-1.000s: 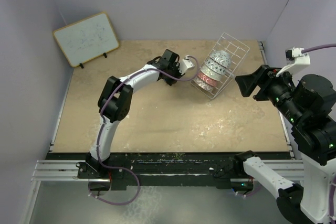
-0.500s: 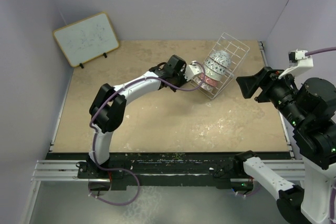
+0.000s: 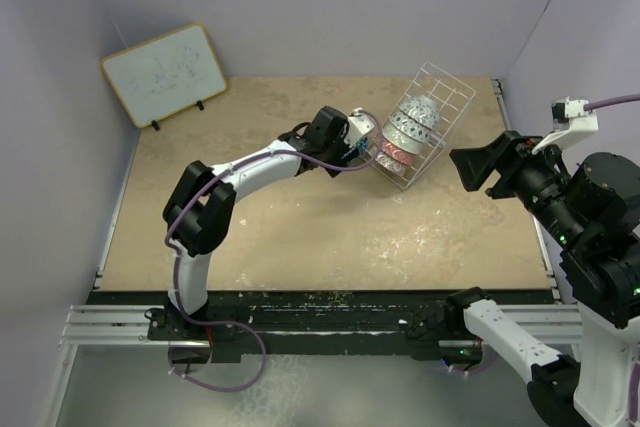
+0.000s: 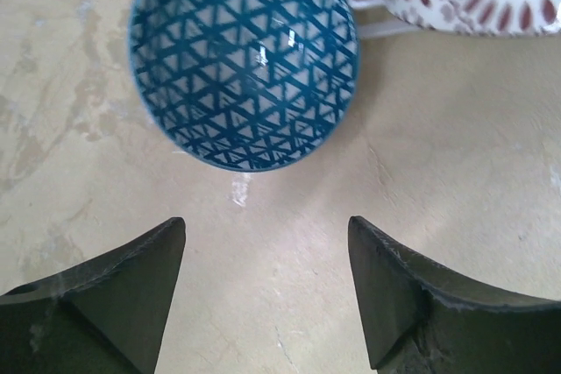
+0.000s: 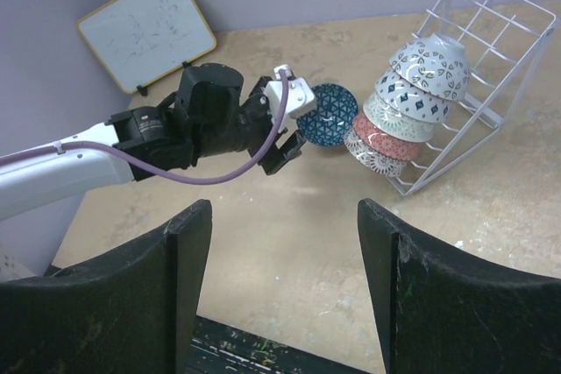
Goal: Load the bowls into the dish rack
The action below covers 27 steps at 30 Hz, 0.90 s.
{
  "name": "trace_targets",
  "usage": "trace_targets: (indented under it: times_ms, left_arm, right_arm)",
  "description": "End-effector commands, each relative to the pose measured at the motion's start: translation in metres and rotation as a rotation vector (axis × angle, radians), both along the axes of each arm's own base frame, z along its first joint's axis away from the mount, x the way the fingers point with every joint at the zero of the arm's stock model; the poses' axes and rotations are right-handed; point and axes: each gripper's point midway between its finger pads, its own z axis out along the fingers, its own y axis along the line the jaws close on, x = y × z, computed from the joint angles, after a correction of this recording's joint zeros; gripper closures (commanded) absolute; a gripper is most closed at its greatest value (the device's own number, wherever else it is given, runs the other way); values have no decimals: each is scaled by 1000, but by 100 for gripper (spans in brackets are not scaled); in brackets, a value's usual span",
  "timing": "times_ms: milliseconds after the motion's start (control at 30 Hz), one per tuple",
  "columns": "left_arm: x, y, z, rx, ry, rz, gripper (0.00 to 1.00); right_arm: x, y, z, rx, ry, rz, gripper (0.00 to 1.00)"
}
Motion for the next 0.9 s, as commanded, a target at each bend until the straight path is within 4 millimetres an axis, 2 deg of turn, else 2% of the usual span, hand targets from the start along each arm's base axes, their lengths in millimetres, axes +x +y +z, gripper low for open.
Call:
trace_targets:
  times_ms: [0,200,333,433,600,867]
  left_arm:
    - [38,7,72,-190,-172,173,22]
    - [53,4,96,-342,-163,251,19]
    - [65,6,89,-373,-114,340,19]
    - [69,0,84,-415,-73,376,19]
    - [70,-14,82,-474,-38,352,20]
    - [71,-14,79,-467,-24,360,21]
  right_arm:
    - [1,2,7,16,-31,6,30]
    - [2,2,5,13,-27,2,30]
    - [4,3,3,14,-25,5,30]
    - [5,3,2,11,-23,4,30]
    - [6,1,0,2,-17,-6,30]
    - [10,4,-4,1,-13,3,30]
